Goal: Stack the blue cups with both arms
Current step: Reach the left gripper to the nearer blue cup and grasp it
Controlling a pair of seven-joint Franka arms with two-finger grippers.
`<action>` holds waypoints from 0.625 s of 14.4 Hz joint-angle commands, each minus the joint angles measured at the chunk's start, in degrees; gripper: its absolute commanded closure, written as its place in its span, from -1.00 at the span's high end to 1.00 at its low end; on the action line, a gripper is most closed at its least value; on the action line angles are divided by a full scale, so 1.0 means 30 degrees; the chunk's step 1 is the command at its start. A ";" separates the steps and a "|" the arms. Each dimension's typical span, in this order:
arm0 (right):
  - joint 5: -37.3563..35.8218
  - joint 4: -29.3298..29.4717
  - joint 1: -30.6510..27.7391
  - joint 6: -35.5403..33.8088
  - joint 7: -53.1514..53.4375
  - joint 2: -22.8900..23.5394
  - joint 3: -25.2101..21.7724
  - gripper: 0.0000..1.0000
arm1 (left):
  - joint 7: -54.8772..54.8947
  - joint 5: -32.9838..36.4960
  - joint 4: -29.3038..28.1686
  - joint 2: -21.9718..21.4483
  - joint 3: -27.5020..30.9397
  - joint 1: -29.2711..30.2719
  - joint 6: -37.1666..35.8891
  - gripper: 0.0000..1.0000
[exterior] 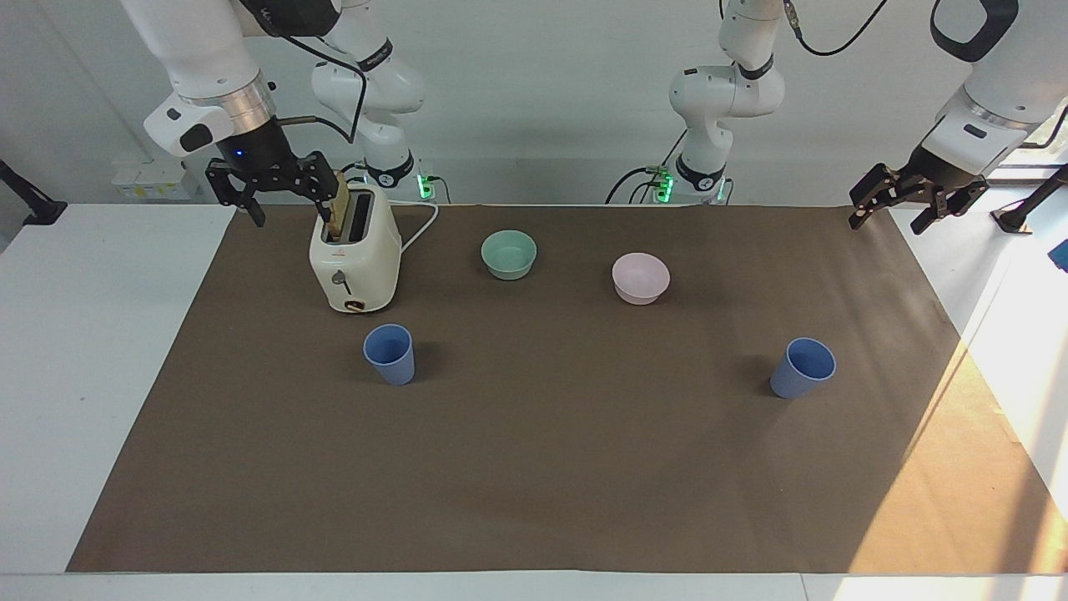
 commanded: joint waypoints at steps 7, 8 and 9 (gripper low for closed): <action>0.0061 -0.0467 -0.0268 0.0324 -0.0439 -0.0372 0.0136 1.00 | 0.0097 0.0518 -0.2333 -0.0381 0.0006 0.0124 0.2938 1.00; 0.0061 -0.0467 -0.0268 0.0324 -0.0439 -0.0372 0.0136 1.00 | 0.0097 0.0518 -0.2977 -0.0322 0.0006 0.0153 0.3993 1.00; 0.0061 -0.0467 -0.0268 0.0324 -0.0439 -0.0372 0.0136 1.00 | 0.0126 0.0518 -0.3592 -0.0292 0.0006 0.0183 0.4873 1.00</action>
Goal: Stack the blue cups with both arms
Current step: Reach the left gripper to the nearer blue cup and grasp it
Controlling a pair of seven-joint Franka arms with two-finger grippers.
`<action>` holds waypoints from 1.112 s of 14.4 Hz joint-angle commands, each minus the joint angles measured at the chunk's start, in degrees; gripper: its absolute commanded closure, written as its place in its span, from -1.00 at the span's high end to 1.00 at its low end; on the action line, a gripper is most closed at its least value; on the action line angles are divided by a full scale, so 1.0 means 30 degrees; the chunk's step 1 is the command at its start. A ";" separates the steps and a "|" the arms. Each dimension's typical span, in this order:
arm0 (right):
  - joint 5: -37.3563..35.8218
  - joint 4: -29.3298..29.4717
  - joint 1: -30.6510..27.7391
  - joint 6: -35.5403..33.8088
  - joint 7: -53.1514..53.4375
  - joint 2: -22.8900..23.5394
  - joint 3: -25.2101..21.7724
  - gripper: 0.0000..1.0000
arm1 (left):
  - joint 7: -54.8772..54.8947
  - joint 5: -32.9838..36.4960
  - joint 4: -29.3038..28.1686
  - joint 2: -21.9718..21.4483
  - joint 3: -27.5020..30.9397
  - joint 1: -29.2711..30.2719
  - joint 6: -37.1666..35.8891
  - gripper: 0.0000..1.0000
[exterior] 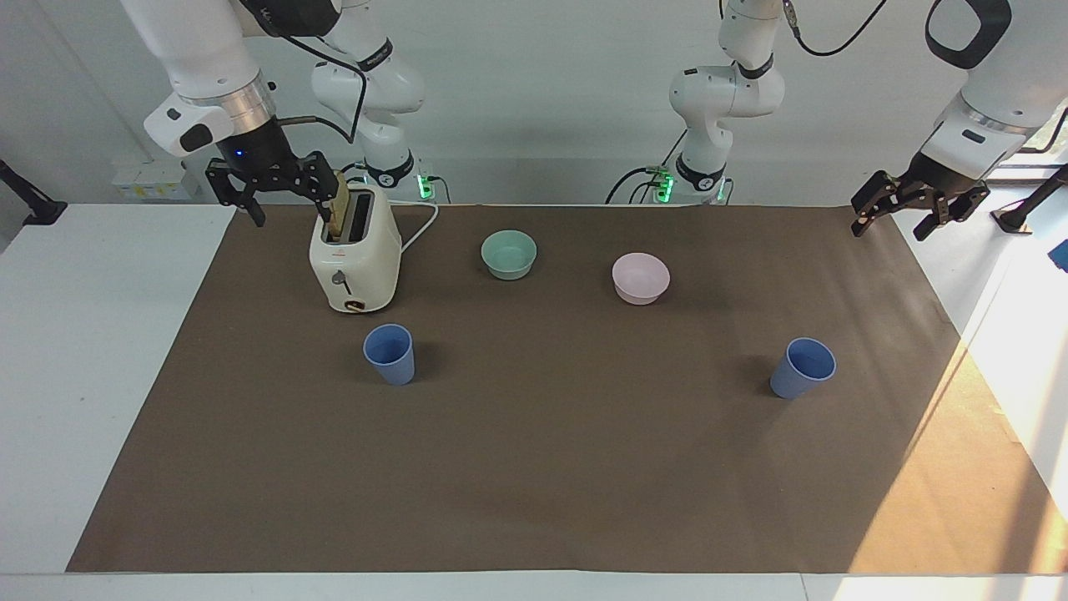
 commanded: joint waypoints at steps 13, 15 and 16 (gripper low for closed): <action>0.0061 -0.0495 -0.0268 0.0324 -0.0439 -0.0372 0.0136 1.00 | -0.0019 0.0146 -0.3329 0.4892 -0.0124 0.0479 0.8437 1.00; 0.0061 -0.0466 -0.0268 0.0324 -0.0439 -0.0401 0.0136 1.00 | -0.0020 0.0087 -0.3683 0.4835 -0.0124 0.0420 0.8499 1.00; 0.0061 -0.0495 -0.0268 0.0324 -0.0439 -0.0372 0.0136 1.00 | -0.0020 0.0087 -0.3916 0.4748 -0.0124 0.0420 0.8498 1.00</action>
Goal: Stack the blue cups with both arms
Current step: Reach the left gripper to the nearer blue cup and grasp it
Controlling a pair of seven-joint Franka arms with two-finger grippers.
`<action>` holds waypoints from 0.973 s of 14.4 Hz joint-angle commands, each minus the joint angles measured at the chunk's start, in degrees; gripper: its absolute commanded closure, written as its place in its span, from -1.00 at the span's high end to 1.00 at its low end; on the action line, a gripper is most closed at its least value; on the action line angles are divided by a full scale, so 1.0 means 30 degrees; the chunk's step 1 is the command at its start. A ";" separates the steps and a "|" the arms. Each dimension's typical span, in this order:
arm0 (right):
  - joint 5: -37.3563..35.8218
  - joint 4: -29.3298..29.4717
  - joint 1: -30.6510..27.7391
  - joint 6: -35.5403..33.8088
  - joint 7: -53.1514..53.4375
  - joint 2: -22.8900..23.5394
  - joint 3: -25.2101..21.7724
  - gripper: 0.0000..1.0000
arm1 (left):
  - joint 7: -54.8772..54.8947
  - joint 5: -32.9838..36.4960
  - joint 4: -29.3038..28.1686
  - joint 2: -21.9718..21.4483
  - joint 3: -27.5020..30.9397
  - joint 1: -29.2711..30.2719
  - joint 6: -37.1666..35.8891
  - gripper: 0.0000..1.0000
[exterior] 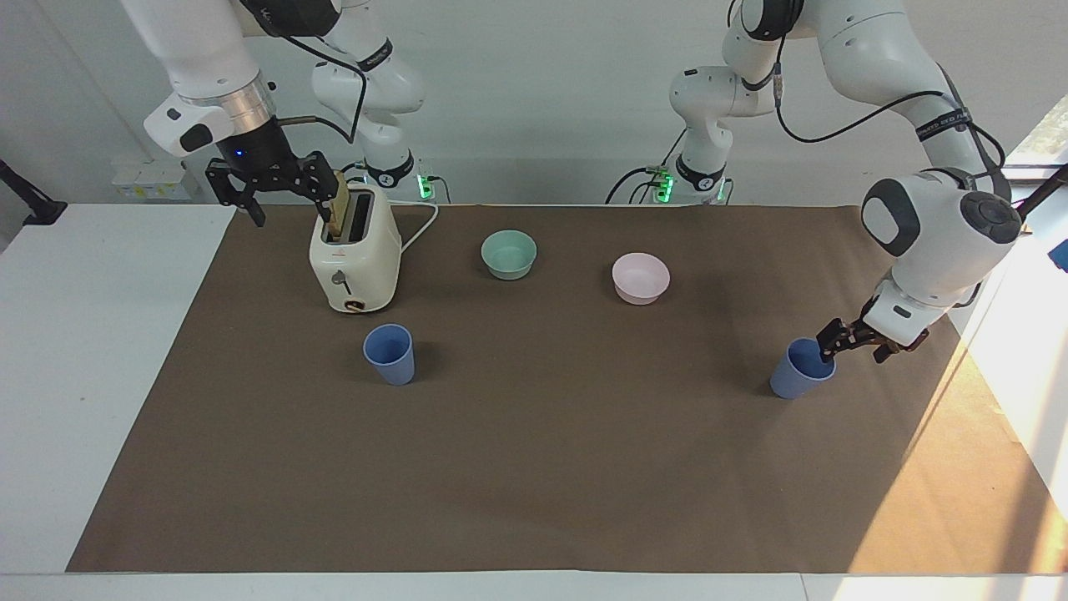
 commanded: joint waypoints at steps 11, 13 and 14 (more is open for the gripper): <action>0.0061 -0.0466 -0.0268 0.0324 -0.0468 -0.0372 0.0136 1.00 | -0.0078 0.0054 -0.1483 -0.0912 0.0013 -0.0093 0.0226 -0.47; 0.0061 -0.0466 -0.0268 0.0324 -0.0439 -0.0372 0.0136 1.00 | -0.0252 0.0054 -0.1512 -0.0941 -0.0016 -0.0123 0.0197 -0.80; 0.0061 -0.0466 -0.0268 0.0324 -0.0439 -0.0372 0.0136 1.00 | -0.0254 0.0054 -0.1570 -0.0970 -0.0016 -0.0152 0.0139 -1.00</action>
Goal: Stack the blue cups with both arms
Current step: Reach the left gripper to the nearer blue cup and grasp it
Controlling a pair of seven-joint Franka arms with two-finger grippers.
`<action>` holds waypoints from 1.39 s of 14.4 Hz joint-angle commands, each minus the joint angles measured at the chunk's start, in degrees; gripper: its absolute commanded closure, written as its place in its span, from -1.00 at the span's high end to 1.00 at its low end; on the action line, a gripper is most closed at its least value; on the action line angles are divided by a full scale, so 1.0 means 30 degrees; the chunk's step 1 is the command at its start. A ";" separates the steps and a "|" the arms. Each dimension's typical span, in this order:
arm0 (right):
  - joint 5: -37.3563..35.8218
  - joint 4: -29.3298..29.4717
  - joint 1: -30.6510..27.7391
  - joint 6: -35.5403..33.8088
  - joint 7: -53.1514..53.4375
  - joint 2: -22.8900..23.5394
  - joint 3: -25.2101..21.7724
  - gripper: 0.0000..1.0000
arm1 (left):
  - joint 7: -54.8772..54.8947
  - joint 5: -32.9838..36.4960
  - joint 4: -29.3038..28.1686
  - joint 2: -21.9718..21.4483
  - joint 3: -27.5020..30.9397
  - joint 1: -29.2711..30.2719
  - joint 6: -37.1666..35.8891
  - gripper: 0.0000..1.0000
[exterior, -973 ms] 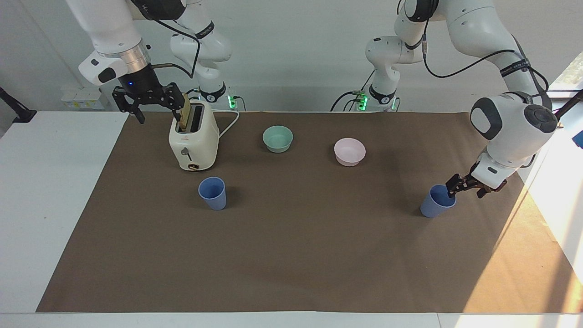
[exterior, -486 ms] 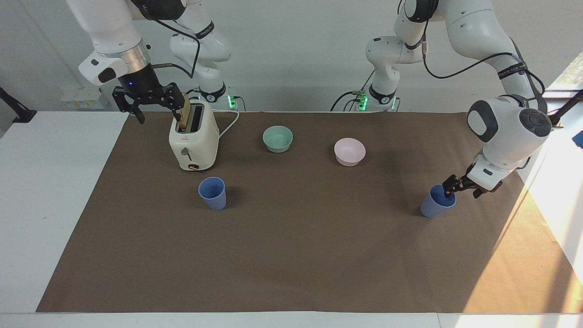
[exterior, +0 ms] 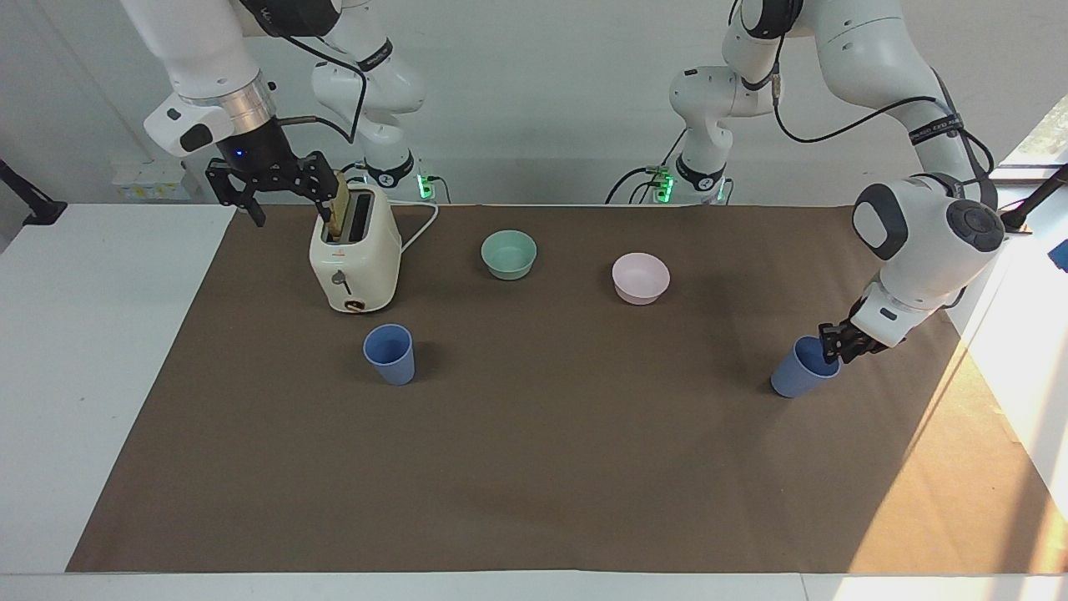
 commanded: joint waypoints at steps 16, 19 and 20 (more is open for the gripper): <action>0.0032 -0.0465 -0.0268 0.0324 -0.0439 -0.0401 0.0136 1.00 | -0.8145 -0.1615 0.1778 -0.2110 -0.3641 -0.2321 -0.5836 -1.00; 0.0061 -0.0495 -0.0268 0.0324 -0.0439 -0.0372 0.0136 1.00 | -1.0255 -0.1936 0.1399 -0.2169 -0.3642 -0.4344 -0.4873 -1.00; 0.0061 -0.0466 -0.0268 0.0324 -0.0439 -0.0372 0.0136 1.00 | -1.0669 -0.1966 0.1049 -0.2110 -0.3613 -0.4843 -0.4056 -1.00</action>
